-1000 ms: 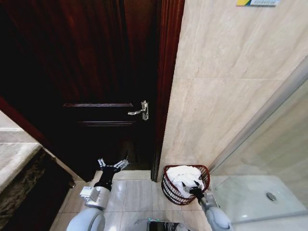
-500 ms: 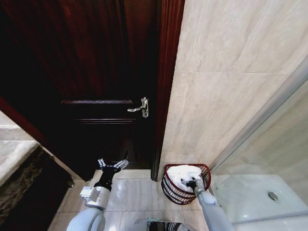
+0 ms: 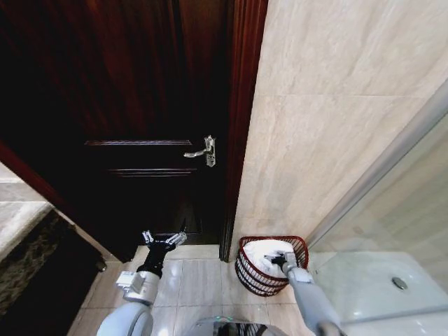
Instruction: Discard the used towel into the hamper.
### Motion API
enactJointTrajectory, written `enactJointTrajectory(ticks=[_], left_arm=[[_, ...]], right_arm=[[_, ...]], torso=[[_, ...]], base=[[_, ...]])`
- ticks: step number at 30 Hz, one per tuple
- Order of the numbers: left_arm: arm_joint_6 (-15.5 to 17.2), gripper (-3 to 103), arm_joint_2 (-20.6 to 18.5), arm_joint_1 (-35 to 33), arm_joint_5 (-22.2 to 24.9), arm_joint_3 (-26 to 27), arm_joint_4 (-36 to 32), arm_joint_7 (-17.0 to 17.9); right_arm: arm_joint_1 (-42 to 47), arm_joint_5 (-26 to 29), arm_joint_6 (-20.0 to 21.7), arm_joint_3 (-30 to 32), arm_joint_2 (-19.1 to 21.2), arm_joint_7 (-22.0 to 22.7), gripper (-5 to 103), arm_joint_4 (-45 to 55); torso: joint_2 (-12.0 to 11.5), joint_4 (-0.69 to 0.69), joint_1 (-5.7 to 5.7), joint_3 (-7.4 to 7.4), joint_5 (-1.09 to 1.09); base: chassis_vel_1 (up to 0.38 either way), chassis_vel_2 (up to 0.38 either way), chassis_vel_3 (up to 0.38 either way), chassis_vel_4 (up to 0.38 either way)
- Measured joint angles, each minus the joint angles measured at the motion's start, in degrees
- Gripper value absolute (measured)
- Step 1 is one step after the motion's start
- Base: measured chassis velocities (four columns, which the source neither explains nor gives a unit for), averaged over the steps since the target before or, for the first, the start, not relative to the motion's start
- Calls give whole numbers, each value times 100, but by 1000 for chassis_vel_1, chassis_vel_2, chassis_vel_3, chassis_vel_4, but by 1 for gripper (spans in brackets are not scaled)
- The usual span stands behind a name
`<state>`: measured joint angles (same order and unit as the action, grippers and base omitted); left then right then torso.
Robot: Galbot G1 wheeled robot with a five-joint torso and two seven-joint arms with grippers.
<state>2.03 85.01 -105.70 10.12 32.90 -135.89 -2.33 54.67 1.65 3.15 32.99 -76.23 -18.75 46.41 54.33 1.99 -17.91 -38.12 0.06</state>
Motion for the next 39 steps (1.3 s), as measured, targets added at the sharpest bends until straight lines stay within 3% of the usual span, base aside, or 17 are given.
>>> enactJointTrajectory(ticks=[6,10,12,23,28,31,39], left_arm=[[0,100,0,0,0,0,0,0],[0,100,1,1,0,0,0,0],[0,100,0,0,0,0,0,0],[0,100,0,0,0,0,0,0],[0,100,0,0,0,0,0,0],[0,100,1,0,0,0,0,0],[0,100,0,0,0,0,0,0]], right_arm=[[555,446,283,-54,271,40,100,1209],[1223,805,518,42,331,161,100,2525],[1754,865,578,152,266,201,100,3237],[3195,1009,358,503,-84,403,100,5054],[4058,1076,-354,619,-402,449,100,5843],[4785,982,-1133,577,-696,614,100,6402],[5475,647,-1952,441,-952,1114,100,7059]], torso=[[-14,-1,6,10,-5],[-6,5,5,11,-11],[3,0,1,4,-5],[30,1,-12,-11,-7],[39,-1,-16,-17,-8],[46,-2,-19,-20,-7],[53,0,-23,-25,-7]], base=[[0,0,0,0],[0,0,0,0],[0,0,0,0],[0,0,0,0],[0,0,0,0],[0,0,0,0],[0,0,0,0]])
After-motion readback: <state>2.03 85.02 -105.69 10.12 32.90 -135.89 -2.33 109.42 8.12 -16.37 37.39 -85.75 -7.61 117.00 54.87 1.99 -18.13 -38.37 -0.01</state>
